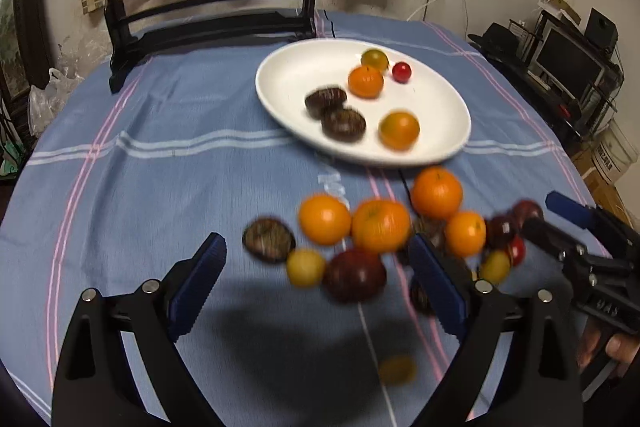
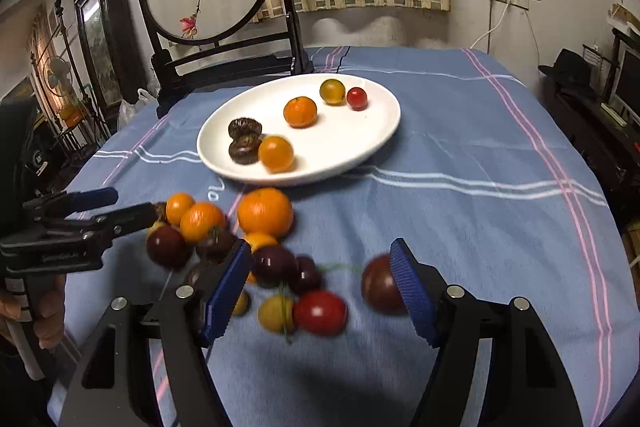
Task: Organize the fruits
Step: 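Carry both tomatoes onto the white plate and open both grippers, then grasp a small yellow-green fruit with the left gripper while the right gripper grasps a dark red plum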
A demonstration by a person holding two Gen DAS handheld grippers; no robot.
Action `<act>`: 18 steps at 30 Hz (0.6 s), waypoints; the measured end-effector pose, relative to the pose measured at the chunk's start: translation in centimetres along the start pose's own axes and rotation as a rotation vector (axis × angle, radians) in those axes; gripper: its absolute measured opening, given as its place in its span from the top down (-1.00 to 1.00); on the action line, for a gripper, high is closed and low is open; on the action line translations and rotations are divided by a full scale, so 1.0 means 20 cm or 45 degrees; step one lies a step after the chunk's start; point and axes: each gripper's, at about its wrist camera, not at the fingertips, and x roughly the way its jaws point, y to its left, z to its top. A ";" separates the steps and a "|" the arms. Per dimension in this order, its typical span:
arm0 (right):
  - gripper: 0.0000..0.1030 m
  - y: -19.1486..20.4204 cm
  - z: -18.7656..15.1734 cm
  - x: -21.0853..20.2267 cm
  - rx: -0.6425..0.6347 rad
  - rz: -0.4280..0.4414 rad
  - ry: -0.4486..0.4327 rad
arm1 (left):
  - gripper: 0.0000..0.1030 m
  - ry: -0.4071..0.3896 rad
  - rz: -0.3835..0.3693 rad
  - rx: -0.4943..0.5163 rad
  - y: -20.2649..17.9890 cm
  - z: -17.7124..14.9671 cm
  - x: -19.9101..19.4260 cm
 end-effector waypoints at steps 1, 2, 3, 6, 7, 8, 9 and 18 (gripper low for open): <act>-0.41 -0.01 -0.01 0.00 0.014 0.001 0.001 | -0.77 0.006 -0.008 0.001 0.00 -0.02 -0.01; -0.41 -0.02 -0.02 -0.01 0.028 0.003 0.000 | -0.77 0.014 -0.016 0.005 -0.01 -0.06 -0.02; -0.41 -0.03 -0.04 -0.01 0.049 0.008 -0.001 | -0.77 0.018 -0.021 0.008 -0.02 -0.08 -0.03; -0.41 -0.04 -0.05 -0.01 0.055 0.017 -0.002 | -0.77 0.036 -0.071 0.013 -0.05 -0.15 -0.05; -0.41 -0.03 -0.05 -0.01 0.051 0.016 -0.008 | -0.77 0.055 -0.092 0.016 -0.07 -0.18 -0.05; -0.41 -0.03 -0.05 -0.02 0.047 0.018 -0.012 | -0.77 0.069 -0.099 0.021 -0.08 -0.20 -0.04; -0.41 -0.02 -0.05 -0.02 0.043 0.025 -0.018 | -0.76 0.080 -0.101 0.028 -0.10 -0.21 -0.04; -0.41 -0.03 -0.06 -0.06 0.040 0.031 -0.035 | 0.03 0.143 -0.088 0.154 -0.22 -0.34 0.01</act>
